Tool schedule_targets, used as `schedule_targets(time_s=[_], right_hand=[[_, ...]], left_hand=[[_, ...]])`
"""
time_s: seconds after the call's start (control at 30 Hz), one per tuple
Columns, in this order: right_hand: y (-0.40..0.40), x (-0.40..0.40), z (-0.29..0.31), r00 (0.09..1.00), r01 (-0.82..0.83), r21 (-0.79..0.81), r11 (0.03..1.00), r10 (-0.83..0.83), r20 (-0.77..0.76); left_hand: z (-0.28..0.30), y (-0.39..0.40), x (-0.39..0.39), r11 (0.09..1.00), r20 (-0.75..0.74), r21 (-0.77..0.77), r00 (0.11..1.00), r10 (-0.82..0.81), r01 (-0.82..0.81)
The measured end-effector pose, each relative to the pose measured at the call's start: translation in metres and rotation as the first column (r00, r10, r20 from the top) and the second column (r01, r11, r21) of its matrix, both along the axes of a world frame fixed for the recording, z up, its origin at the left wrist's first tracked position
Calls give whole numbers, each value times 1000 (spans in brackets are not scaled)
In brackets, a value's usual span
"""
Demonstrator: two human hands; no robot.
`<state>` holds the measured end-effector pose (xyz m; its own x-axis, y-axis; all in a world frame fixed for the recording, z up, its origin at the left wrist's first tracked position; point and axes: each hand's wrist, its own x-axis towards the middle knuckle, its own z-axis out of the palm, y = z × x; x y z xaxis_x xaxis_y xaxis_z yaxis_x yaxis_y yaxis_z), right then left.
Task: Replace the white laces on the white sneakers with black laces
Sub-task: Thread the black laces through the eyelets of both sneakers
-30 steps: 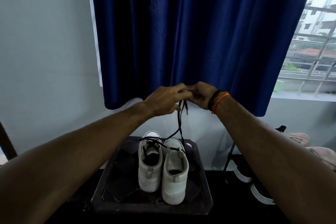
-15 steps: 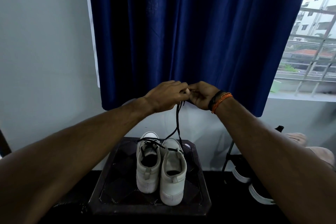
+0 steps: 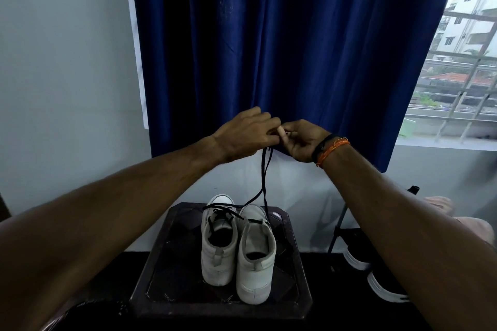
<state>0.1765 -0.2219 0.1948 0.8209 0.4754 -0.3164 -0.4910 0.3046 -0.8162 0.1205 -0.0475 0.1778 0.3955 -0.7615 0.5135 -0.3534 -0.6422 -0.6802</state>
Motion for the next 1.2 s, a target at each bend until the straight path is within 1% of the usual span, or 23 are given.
schedule_targets(time_s=[0.13, 0.23, 0.27, 0.3, 0.33, 0.37, 0.4, 0.43, 0.47, 0.5, 0.53, 0.57, 0.6, 0.67, 0.73, 0.8, 0.83, 0.9, 0.97, 1.03, 1.1, 1.2], right_hand=[[-1, -1, 3, 1000, 5, 24, 1000, -5, -15], [-1, -3, 7, 1000, -9, 18, 1000, 9, 18], [-1, -2, 8, 999, -11, -2, 1000, 11, 50], [-1, -2, 9, 996, -9, -22, 1000, 11, 89], [-1, 0, 10, 992, -1, -31, 1000, 5, 129], [-1, 1, 10, 987, 14, -33, 999, -8, 158], [-1, 3, 9, 982, 37, -41, 998, -28, 188], [0, 4, 9, 974, 62, -55, 997, -49, 221], [0, 6, 9, 966, 85, -69, 994, -65, 249], [0, 6, 9, 960, 99, -76, 992, -75, 269], [0, 6, 10, 956, 103, -75, 992, -78, 283], [0, 6, 11, 953, 102, -70, 992, -78, 292], [0, 5, 12, 950, 99, -64, 993, -75, 304], [-1, 5, 14, 935, 100, -83, 991, -65, 350], [-3, 4, 16, 902, 126, -152, 980, -49, 428], [-3, 2, 17, 850, 160, -251, 955, -5, 527], [-4, 1, 18, 820, 183, -304, 935, 26, 572], [-4, 1, 17, 776, 217, -375, 901, 74, 627], [-5, 1, 15, 755, 227, -379, 897, 83, 650], [-6, 2, 13, 747, 223, -352, 909, 73, 661], [-8, 5, 10, 735, 241, -327, 914, 48, 676], [-7, 6, 8, 679, 287, -342, 895, 62, 732]], left_hand=[[2, -1, 4, 999, 45, 33, 998, 32, -33], [4, -4, 6, 999, 73, -7, 997, 40, -40], [4, -4, 7, 998, 55, -54, 998, 27, -24], [5, -3, 7, 991, 16, -131, 1000, 2, 0], [6, -3, 7, 969, -53, -248, 998, -29, 15], [7, -3, 5, 916, -153, -401, 986, -70, 3], [9, -4, 4, 823, -256, -567, 957, -137, -34], [10, -4, 3, 696, -334, -714, 913, -233, -83], [12, -6, 3, 561, -368, -817, 869, -331, -132], [14, -7, 3, 450, -372, -876, 838, -400, -174], [16, -8, 3, 371, -376, -904, 810, -449, -214], [17, -9, 2, 324, -389, -912, 783, -485, -253], [17, -9, 1, 297, -405, -911, 755, -515, -286], [16, -10, -3, 282, -424, -905, 726, -542, -319], [15, -9, -6, 267, -427, -904, 720, -548, -333], [14, -10, -8, 205, -421, -904, 699, -578, -375], [14, -10, -8, 144, -406, -902, 681, -609, -408], [13, -10, -9, -25, -340, -871, 638, -690, -491], [13, -8, -8, -186, -248, -801, 599, -761, -568], [12, -5, -6, -317, -158, -738, 609, -778, -596], [12, -4, -4, -406, -108, -688, 638, -762, -602], [14, -4, -2, -442, -125, -665, 673, -729, -602]])
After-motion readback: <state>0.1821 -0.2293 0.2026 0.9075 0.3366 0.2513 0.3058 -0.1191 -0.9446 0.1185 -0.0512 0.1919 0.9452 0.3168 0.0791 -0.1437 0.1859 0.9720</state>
